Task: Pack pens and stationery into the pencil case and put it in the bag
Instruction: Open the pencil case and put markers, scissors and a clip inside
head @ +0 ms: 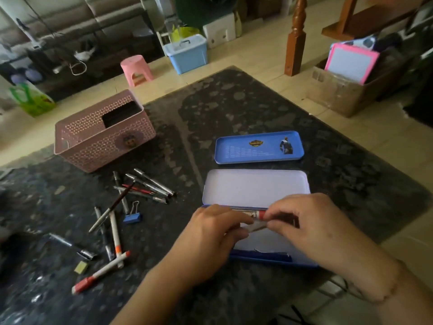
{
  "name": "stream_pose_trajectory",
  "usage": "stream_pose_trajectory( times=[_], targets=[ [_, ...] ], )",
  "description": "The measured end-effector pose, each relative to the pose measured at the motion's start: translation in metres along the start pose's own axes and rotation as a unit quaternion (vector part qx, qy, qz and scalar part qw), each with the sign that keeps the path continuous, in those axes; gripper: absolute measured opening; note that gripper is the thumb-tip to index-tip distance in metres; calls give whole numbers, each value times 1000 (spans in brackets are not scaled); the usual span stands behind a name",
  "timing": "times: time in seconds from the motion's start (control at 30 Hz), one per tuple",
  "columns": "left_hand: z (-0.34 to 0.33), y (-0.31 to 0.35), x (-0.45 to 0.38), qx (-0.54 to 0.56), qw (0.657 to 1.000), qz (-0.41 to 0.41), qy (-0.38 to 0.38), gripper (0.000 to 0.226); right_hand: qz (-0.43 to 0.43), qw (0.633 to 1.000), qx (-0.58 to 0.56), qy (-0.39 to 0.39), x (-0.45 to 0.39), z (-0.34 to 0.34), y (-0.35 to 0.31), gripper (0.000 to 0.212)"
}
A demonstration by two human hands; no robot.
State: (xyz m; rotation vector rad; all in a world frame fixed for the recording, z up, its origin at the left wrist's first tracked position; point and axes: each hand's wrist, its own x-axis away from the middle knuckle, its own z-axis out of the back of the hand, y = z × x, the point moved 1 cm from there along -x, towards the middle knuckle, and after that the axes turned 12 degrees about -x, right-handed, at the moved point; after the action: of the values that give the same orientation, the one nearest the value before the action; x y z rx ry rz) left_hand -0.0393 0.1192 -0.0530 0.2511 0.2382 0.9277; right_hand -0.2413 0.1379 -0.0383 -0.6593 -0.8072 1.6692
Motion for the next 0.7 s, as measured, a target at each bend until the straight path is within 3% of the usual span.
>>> stream_pose_trajectory(
  times=[0.27, 0.5, 0.7],
  targets=[
    [-6, -15, 31, -30, 986, 121, 109, 34, -84, 993, -72, 48, -6, -11, 6, 13],
    [-13, -31, 45, -54, 978, 157, 124, 30, -77, 996, 39, 11, 0, -23, -4, 4],
    [-12, -33, 44, -74, 977, 150, 133, 26, -81, 990, 100, -50, -2, -32, -9, 9]
  ],
)
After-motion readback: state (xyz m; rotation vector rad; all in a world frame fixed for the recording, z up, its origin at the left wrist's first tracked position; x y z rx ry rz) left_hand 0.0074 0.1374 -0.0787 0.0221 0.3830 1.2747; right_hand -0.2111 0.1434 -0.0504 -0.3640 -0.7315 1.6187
